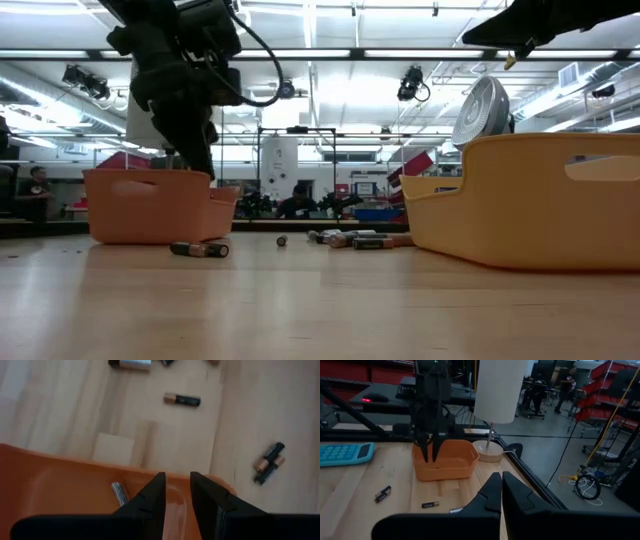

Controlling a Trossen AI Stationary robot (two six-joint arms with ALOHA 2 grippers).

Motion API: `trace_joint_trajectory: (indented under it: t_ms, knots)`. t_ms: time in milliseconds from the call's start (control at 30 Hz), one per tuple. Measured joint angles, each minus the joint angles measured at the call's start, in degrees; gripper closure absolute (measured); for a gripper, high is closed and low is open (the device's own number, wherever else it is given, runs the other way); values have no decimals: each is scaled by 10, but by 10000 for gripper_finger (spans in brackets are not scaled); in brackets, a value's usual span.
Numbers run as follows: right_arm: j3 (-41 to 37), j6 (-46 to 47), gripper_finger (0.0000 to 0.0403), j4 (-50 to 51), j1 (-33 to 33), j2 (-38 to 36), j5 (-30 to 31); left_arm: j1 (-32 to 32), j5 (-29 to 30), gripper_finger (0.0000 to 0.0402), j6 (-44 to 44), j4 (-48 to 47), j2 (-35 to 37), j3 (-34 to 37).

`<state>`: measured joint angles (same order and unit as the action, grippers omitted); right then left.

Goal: Sort batteries
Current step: Put the silver battery into the orange bin

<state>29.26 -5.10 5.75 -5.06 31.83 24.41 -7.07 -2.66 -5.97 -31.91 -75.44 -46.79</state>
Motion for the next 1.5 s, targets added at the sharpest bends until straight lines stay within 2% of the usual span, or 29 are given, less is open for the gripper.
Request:
trace_joint_trajectory:
  t_ms: [200,367,567,667,1033,1500]
  knots:
    - [0,-7,400,-1,0,-1,0,0,6,312,23,15,0,-30]
    - [0,-11,400,-1,0,-1,0,0,9,312,38,110,0,-33]
    - [0,-11,400,-1,0,-1,0,0,69,312,82,234,0,-33]
    - [0,-11,400,-1,0,-1,0,0,73,312,101,276,-8,-33]
    - [0,-11,400,3,1,-1,0,0,87,312,114,390,-139,-33]
    - [0,-11,400,5,10,-1,0,0,150,312,44,408,-232,-32]
